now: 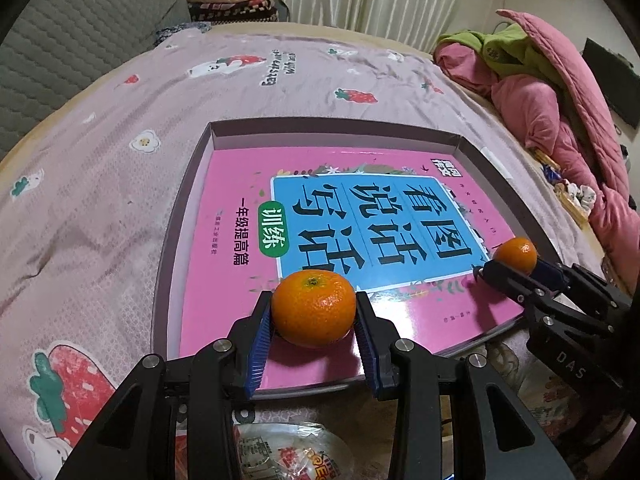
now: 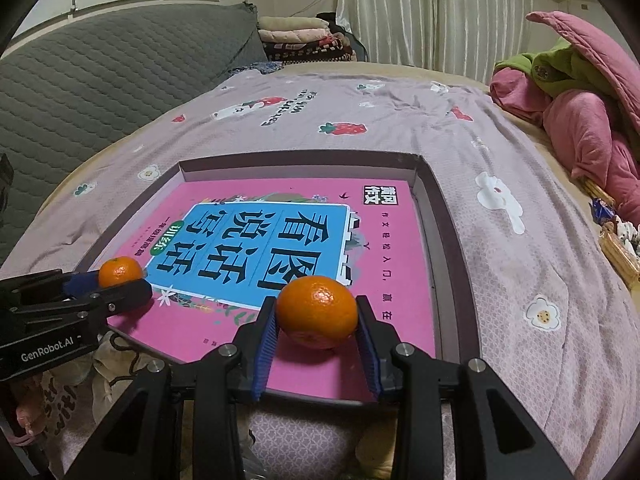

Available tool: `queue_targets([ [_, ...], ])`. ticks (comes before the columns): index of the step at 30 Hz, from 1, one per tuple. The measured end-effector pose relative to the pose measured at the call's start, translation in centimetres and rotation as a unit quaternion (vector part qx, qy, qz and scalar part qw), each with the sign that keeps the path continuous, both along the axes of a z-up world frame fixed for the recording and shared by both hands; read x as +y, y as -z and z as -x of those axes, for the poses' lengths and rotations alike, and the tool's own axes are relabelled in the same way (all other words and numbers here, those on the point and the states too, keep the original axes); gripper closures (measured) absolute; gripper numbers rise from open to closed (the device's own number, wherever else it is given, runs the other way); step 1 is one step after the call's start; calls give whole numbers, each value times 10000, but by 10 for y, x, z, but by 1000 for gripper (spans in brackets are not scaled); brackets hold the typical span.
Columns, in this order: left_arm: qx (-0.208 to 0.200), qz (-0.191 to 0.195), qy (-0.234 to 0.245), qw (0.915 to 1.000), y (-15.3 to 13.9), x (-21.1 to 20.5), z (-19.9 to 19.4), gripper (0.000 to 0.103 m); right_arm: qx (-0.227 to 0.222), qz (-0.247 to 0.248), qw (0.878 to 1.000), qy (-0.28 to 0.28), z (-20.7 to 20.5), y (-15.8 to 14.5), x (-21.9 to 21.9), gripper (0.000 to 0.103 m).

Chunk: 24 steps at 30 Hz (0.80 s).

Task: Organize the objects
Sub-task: 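Lower the orange onto the workbook in the tray and open the right gripper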

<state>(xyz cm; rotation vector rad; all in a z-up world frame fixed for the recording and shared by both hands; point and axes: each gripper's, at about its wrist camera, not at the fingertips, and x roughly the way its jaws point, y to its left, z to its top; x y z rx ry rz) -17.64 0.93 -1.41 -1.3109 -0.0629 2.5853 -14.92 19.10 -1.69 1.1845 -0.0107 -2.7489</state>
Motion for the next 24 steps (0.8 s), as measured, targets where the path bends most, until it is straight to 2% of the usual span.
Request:
queue_targets([
  [5,-4,-28,-14,10000,0,-1,0,62,16,37,10000,14,-2,-2,0,65],
  [9,75,-90,-21,9999,-5,-3,-1,54,18,48,10000,16,-2,-2,1,64],
  [12,162,-120,-35,9998,-9,-5,-3,48,28,87,10000,17,-3,-3,1,61],
  [14,169,-132,-56,9998,-10,-7,-4,47,47,138,9999,15,-4,-4,2,57],
  [24,353,-222,-133,9990,-22,-16,-10,42,207,215,9995,36,-8,-11,4,51],
])
